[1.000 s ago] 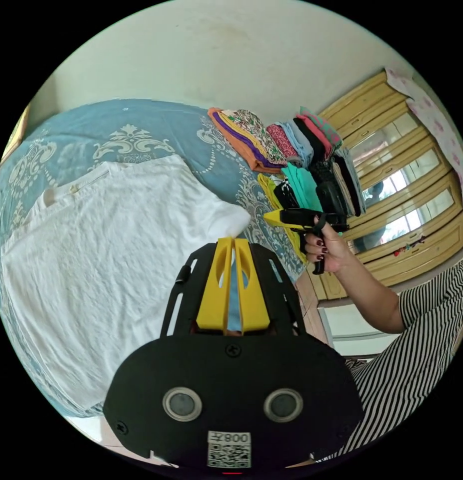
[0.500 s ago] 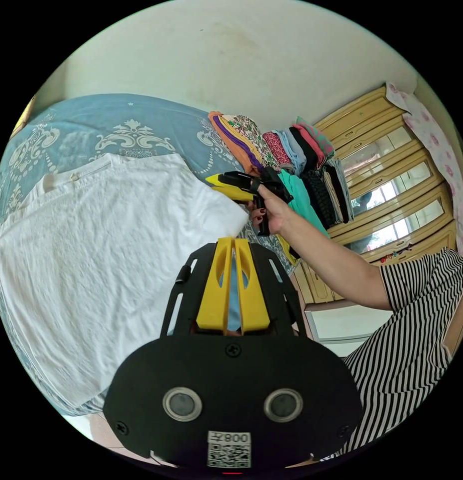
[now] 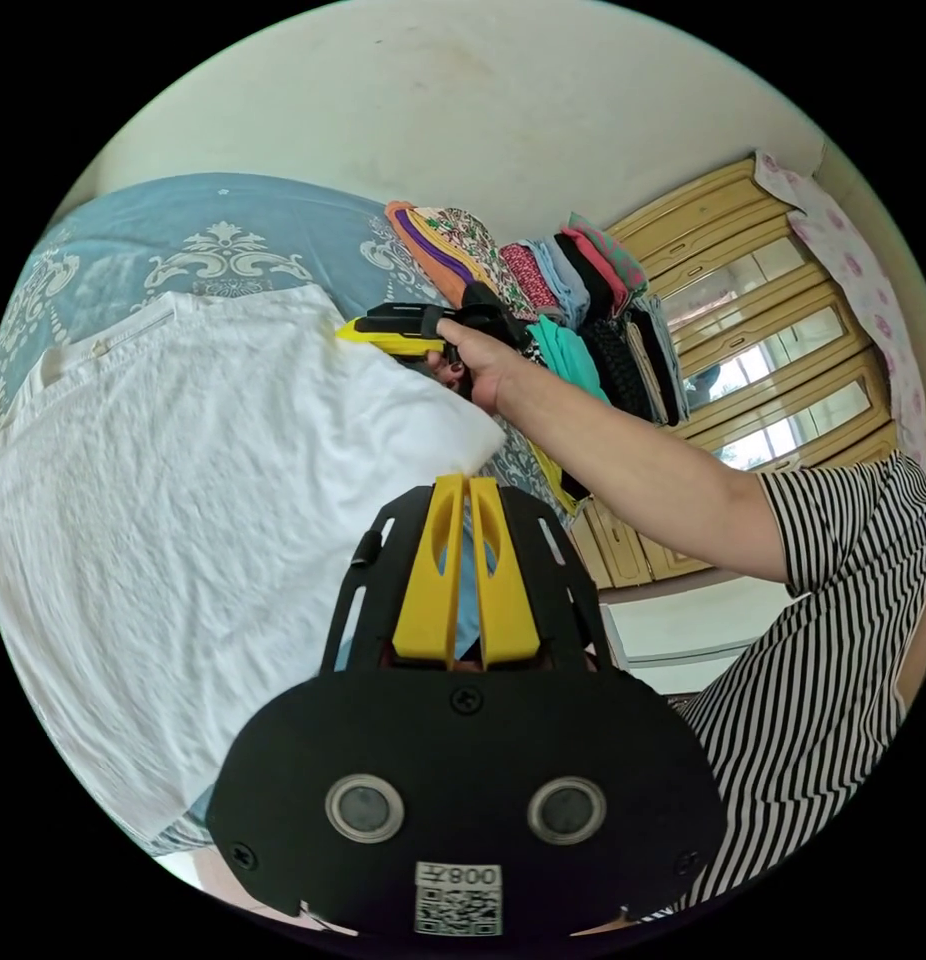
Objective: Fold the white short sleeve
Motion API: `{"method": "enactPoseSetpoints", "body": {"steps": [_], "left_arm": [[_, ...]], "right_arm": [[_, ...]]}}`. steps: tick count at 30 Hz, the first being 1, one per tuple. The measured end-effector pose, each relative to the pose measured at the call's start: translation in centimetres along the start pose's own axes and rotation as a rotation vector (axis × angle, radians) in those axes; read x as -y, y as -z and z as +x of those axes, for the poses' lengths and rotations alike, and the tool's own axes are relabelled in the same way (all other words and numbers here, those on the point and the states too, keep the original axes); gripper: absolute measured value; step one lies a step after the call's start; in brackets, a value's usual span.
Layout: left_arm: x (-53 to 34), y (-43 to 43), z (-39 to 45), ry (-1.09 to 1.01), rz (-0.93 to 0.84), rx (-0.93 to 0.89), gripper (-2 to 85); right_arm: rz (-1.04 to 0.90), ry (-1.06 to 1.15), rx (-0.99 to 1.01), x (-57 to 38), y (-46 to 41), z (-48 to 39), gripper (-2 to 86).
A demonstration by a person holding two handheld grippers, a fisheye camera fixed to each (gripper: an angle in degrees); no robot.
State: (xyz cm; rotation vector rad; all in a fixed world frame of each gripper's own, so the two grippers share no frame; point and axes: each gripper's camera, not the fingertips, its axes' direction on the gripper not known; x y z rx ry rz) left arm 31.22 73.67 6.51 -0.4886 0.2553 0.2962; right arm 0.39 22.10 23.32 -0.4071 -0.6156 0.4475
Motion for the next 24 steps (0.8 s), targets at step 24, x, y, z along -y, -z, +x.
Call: {"method": "enactPoseSetpoints", "body": {"steps": [24], "left_arm": [[-24.3,32.3,-13.9,0.438,0.477,-0.075,0.6]], "right_arm": [[-0.026,0.475,0.011,-2.4,-26.9,-27.3,1.0]]}}
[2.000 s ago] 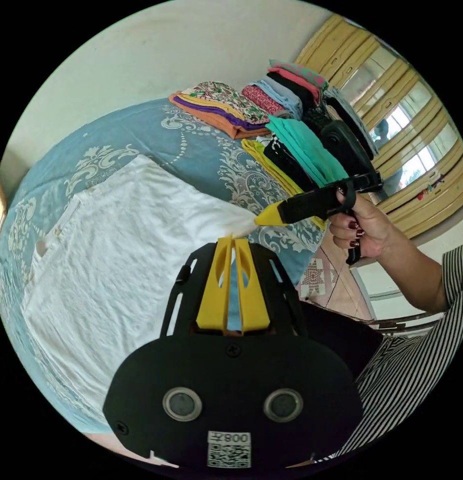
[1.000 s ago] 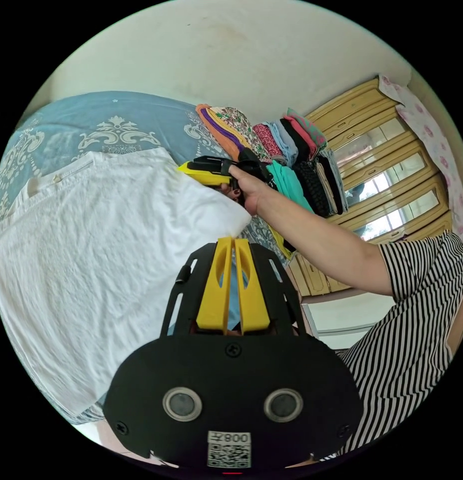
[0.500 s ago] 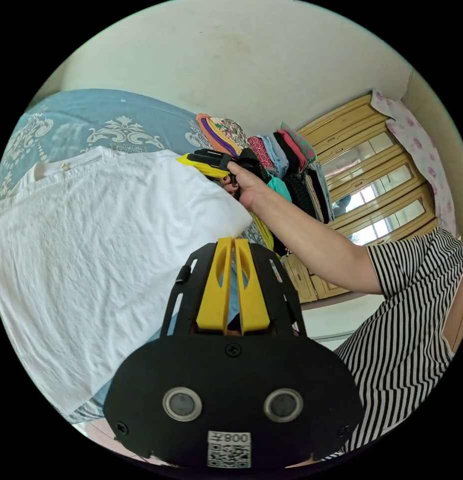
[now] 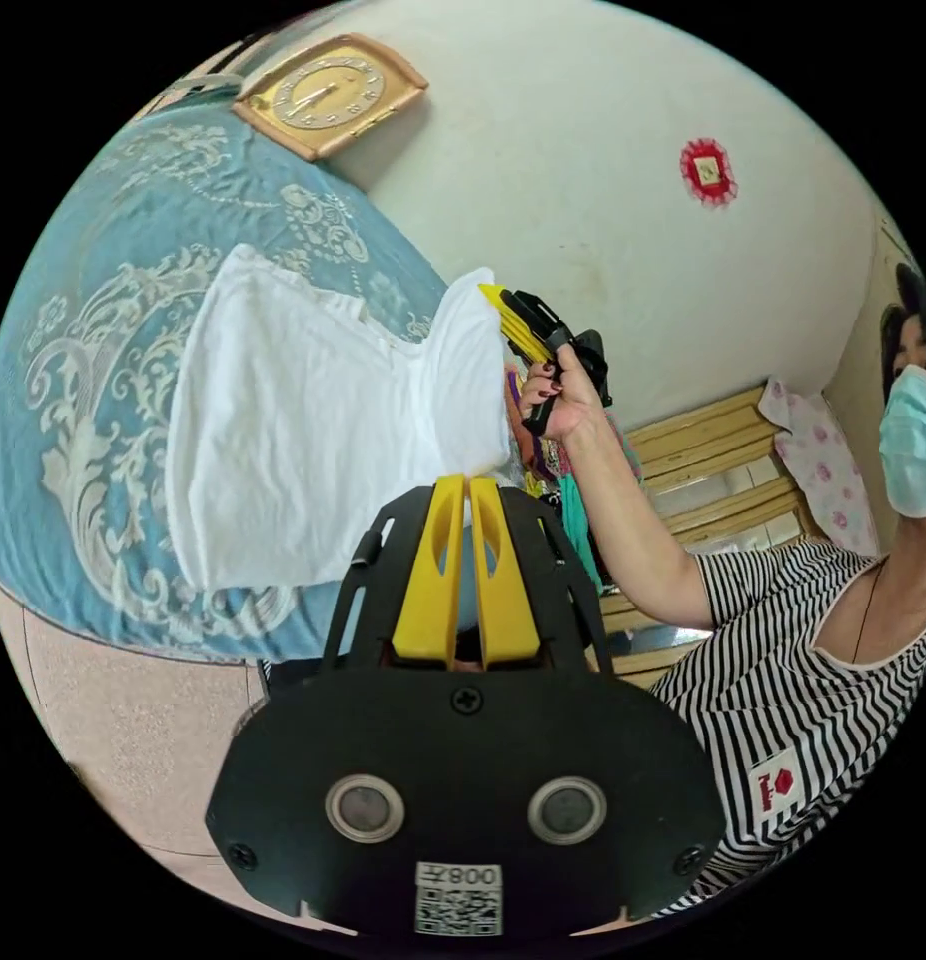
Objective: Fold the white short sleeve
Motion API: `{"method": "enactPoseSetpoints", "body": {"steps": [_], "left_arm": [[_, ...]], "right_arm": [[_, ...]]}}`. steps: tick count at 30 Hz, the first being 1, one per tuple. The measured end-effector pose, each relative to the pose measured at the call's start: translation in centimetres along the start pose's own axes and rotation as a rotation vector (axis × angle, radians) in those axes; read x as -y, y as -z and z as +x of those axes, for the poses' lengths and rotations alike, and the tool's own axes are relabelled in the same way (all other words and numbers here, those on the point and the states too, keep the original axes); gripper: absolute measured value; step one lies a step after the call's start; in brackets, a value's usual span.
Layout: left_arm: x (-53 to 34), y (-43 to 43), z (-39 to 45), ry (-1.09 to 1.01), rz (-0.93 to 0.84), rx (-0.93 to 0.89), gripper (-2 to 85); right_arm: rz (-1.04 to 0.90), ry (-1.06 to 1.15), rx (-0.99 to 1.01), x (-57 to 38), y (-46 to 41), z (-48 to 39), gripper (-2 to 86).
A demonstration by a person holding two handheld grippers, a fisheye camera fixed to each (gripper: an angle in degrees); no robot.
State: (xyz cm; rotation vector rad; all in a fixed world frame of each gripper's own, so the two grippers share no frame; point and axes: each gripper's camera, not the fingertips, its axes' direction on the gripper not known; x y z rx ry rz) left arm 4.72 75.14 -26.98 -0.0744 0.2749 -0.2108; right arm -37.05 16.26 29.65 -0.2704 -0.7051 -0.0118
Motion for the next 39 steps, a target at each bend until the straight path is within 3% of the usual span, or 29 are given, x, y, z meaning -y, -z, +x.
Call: {"method": "enactPoseSetpoints", "body": {"steps": [8,20,39], "left_arm": [[-3.1,10.2,-8.0,0.239,0.128,-0.011,0.7],[-4.9,19.7,-13.1,0.355,0.166,-0.041,0.7],[-7.0,30.8,-12.8,0.331,0.172,-0.037,0.2]], "right_arm": [[-0.215,0.039,-0.086,1.6,-16.9,-4.6,0.8],[-0.420,0.092,-0.244,2.2,-33.5,-8.7,1.0],[-0.541,0.189,-0.371,-0.9,-47.1,-13.4,3.2]]}}
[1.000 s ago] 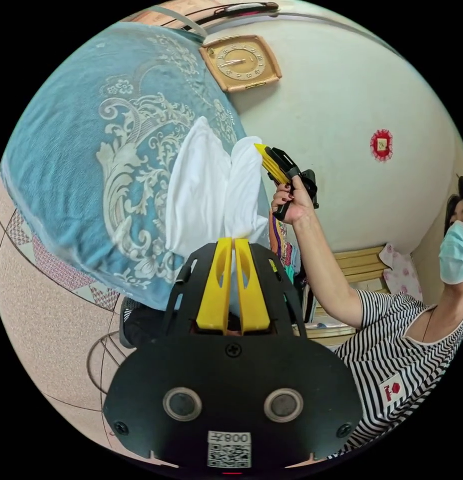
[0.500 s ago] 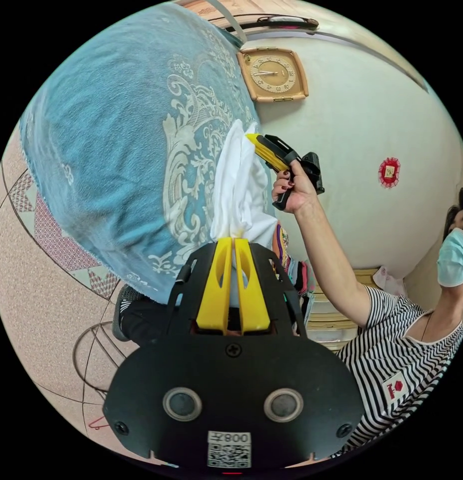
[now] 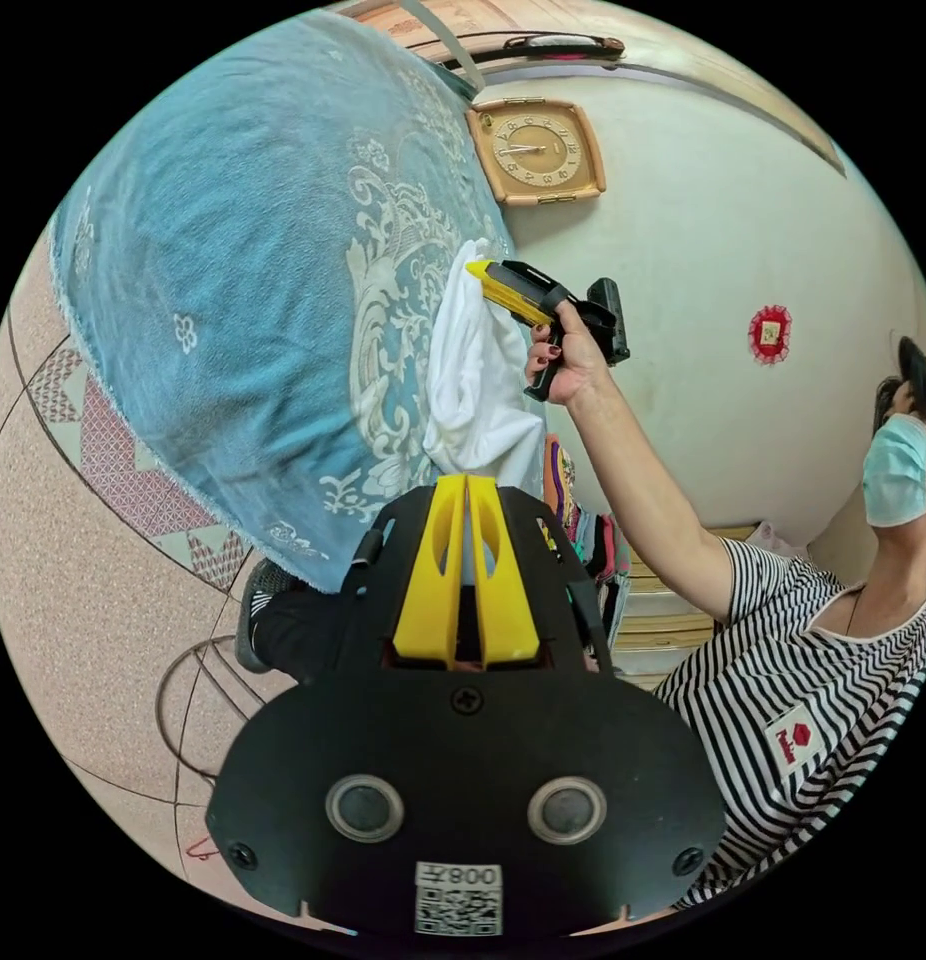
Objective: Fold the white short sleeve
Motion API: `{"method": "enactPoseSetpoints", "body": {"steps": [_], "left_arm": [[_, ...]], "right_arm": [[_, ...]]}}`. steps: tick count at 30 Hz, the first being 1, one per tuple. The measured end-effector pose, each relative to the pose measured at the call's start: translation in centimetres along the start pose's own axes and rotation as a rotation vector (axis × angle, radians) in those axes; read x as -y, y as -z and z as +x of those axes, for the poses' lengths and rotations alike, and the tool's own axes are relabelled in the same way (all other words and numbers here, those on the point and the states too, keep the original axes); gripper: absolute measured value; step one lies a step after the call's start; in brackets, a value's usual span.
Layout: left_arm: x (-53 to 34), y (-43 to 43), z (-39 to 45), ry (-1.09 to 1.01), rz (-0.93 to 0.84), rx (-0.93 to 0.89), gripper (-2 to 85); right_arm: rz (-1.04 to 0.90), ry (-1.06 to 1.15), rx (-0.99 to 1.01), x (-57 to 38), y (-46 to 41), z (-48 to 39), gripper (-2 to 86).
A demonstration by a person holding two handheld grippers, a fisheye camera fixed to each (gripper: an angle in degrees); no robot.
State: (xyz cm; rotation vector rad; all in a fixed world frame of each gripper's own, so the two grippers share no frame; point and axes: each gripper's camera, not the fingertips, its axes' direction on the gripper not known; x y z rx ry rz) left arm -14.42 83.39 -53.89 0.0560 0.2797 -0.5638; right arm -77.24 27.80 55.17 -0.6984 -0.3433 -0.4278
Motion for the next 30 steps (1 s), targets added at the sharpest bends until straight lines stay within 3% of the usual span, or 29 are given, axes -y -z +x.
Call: {"method": "enactPoseSetpoints", "body": {"steps": [6,10,15,21,30], "left_arm": [[1.6,1.0,3.6,-0.160,0.007,0.074,0.1],[2.5,-0.4,4.2,-0.200,-0.078,0.317,0.1],[2.3,0.1,4.8,-0.190,-0.070,0.305,0.1],[2.1,0.6,5.6,-0.180,-0.073,0.295,0.1],[2.3,0.8,7.8,-0.212,-0.076,0.347,0.3]], "right_arm": [[-0.012,0.067,-0.083,-0.3,-2.2,-3.9,5.9],[-0.019,0.062,-0.048,-1.0,-3.0,-5.3,7.5],[0.004,0.099,-0.035,-3.2,-2.5,-7.2,8.1],[0.104,0.115,-0.038,-12.4,0.5,-8.5,8.7],[0.036,0.169,-0.377,-28.5,-3.9,-15.9,10.9]]}}
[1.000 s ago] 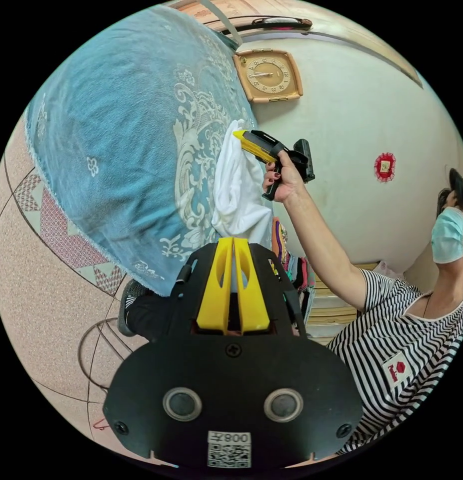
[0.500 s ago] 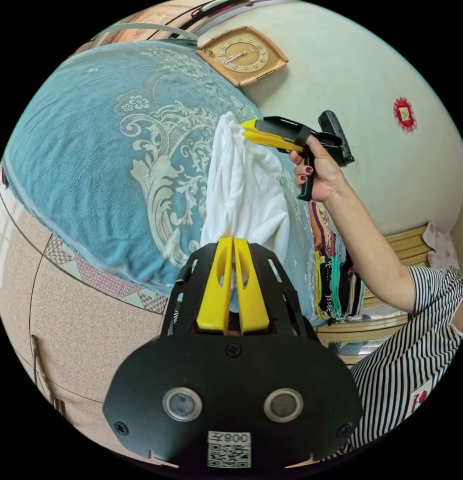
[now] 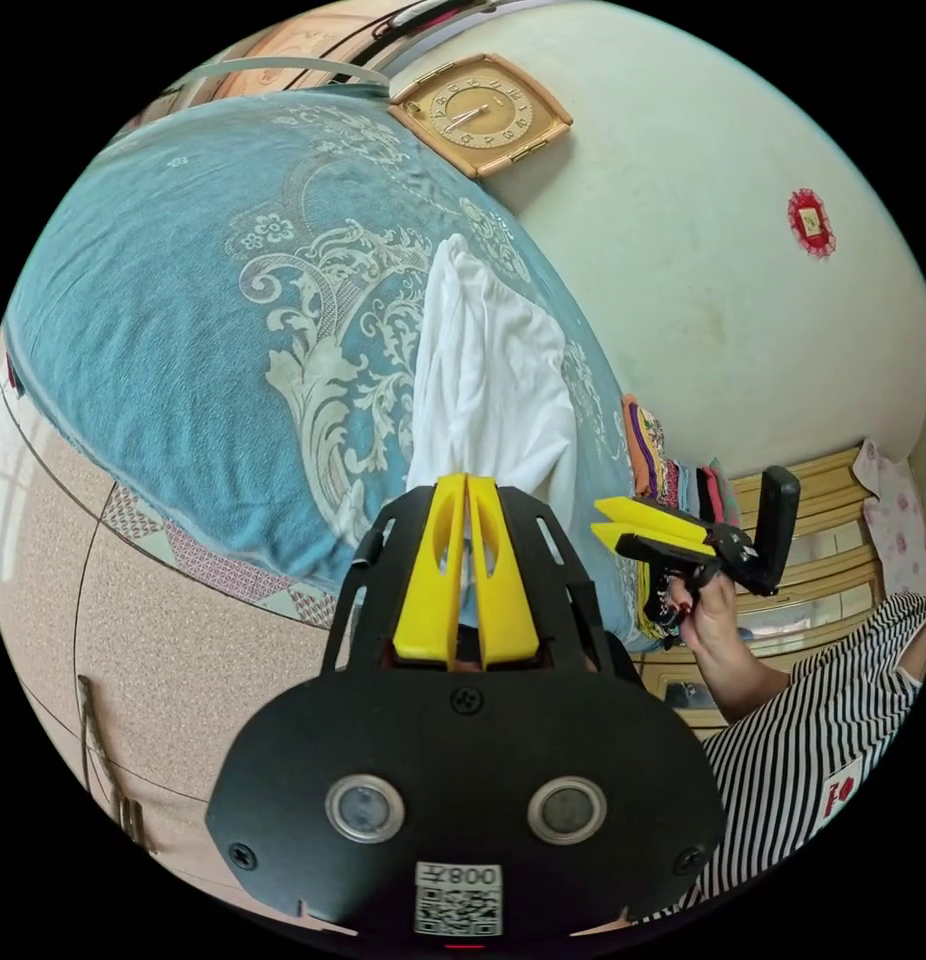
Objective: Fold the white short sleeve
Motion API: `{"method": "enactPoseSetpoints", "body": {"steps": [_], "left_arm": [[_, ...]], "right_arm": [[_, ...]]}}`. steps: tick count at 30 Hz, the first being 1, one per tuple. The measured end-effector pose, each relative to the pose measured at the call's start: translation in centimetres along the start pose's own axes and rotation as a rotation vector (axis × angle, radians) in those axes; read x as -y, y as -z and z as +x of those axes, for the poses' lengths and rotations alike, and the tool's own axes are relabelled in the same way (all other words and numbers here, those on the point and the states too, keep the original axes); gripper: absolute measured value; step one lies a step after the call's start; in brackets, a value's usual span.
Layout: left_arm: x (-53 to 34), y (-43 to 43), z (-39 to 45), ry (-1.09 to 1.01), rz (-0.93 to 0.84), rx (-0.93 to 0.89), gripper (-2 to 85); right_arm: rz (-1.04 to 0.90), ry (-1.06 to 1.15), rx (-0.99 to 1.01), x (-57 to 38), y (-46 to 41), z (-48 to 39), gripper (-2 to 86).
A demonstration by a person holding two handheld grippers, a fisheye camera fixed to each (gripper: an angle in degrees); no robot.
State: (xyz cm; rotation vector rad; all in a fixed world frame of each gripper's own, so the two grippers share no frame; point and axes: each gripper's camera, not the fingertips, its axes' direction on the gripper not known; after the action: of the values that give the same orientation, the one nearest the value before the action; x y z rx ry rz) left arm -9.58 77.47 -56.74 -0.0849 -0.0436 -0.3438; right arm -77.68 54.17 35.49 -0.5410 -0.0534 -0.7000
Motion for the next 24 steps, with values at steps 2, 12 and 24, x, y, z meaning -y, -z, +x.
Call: {"method": "enactPoseSetpoints", "body": {"steps": [2,12,24], "left_arm": [[0.3,-0.1,0.7,-0.023,-0.011,0.037,0.3],[0.4,-0.7,2.6,-0.022,-0.024,0.076,0.2],[0.3,-2.0,4.3,-0.038,-0.049,0.113,0.2]], "right_arm": [[-0.001,0.056,-0.068,-1.0,-1.1,-2.8,11.2],[-0.019,0.185,-0.336,-3.9,-4.8,-9.3,3.6],[-0.014,0.210,-0.423,-11.6,-2.4,-8.9,0.8]]}}
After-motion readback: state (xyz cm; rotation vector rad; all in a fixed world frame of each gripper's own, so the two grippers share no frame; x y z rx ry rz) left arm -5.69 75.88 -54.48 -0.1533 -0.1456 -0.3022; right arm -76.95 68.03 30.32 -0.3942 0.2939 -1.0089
